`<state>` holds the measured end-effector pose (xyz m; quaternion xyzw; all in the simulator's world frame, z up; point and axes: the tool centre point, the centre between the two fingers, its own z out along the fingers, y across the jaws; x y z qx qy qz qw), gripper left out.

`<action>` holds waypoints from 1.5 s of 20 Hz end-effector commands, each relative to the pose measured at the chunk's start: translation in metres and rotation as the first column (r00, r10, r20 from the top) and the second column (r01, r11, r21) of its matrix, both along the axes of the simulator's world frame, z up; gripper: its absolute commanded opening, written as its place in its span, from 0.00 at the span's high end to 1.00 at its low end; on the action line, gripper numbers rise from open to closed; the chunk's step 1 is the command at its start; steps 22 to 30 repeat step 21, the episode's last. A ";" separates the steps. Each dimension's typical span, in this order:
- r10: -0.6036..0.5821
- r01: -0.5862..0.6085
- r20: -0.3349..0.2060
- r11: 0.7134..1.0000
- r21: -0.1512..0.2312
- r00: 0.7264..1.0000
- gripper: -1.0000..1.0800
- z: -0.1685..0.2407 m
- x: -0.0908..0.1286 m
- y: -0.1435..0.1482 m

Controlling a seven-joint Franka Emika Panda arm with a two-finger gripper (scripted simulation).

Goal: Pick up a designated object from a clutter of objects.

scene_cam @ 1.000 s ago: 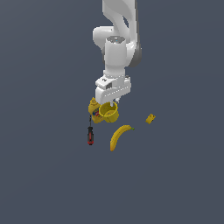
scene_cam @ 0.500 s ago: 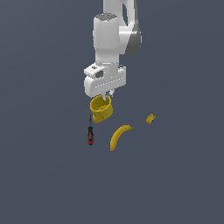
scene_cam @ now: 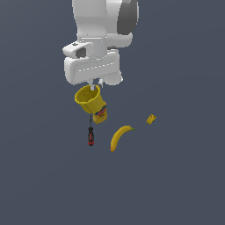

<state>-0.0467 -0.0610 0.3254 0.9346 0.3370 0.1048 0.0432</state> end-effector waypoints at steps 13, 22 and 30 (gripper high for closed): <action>-0.002 0.002 0.002 1.000 -0.005 1.000 1.00 0.086 0.035 -0.040; -0.002 0.002 0.002 1.000 -0.006 1.000 1.00 0.096 0.040 -0.045; -0.002 0.002 0.002 1.000 -0.006 1.000 1.00 0.096 0.040 -0.045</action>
